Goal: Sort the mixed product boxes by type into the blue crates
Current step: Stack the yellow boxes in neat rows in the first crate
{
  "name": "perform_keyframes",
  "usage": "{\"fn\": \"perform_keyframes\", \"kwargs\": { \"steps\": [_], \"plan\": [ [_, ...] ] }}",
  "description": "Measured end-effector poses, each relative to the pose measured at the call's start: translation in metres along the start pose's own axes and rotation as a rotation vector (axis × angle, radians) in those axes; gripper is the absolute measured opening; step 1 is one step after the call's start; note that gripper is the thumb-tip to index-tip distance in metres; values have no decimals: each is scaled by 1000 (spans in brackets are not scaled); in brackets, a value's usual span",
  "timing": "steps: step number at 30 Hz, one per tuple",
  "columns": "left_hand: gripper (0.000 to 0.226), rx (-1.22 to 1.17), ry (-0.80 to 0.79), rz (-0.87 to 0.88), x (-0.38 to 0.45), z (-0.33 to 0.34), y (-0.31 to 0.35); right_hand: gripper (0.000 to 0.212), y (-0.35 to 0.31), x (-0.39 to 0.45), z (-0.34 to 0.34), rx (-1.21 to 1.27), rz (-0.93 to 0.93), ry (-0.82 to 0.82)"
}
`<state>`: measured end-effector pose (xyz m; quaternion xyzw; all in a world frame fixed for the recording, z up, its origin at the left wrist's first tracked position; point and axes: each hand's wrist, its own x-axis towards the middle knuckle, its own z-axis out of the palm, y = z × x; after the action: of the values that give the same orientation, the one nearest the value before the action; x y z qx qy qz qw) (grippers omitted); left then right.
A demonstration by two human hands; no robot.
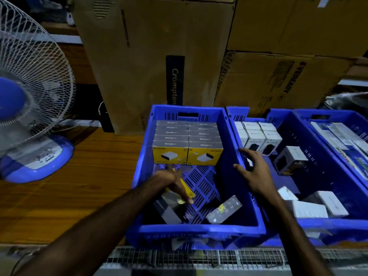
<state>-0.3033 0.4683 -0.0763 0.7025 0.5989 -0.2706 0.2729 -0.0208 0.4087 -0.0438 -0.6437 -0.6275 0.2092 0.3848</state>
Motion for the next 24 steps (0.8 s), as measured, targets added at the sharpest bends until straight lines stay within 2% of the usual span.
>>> {"fn": "perform_keyframes", "kwargs": {
  "steps": [2,6,8,10,13,15,17,19,21,24],
  "plan": [
    [146,67,34,-53,6,14,16,50,0,0,0,0,3,3],
    [111,102,140,-45,11,24,21,51,1,1,0,-1,5,-1],
    [123,27,147,24,1,10,12,51,1,1,0,-8,-10,-1],
    [128,-156,162,113,-15,-9,5,51,0,0,-1,-21,-15,-3],
    [97,-567,186,418,-33,-25,-5,50,1,0,-1,-76,-31,5],
    [90,-980,26,572,-43,-29,-11,49,-2,1,-2,-140,-83,28],
    [90,-1263,-123,710,-54,-31,-18,48,-12,0,-3,-164,-158,48],
    [87,-1397,-166,775,-72,-37,-17,49,-27,-2,-5,-109,-227,37],
    [75,-1541,-194,808,-80,-39,-16,57,-43,-3,-5,-12,-248,-18],
    [79,-1719,-323,847,-83,-37,-19,69,-62,1,0,203,-179,-175]
  ]
}}
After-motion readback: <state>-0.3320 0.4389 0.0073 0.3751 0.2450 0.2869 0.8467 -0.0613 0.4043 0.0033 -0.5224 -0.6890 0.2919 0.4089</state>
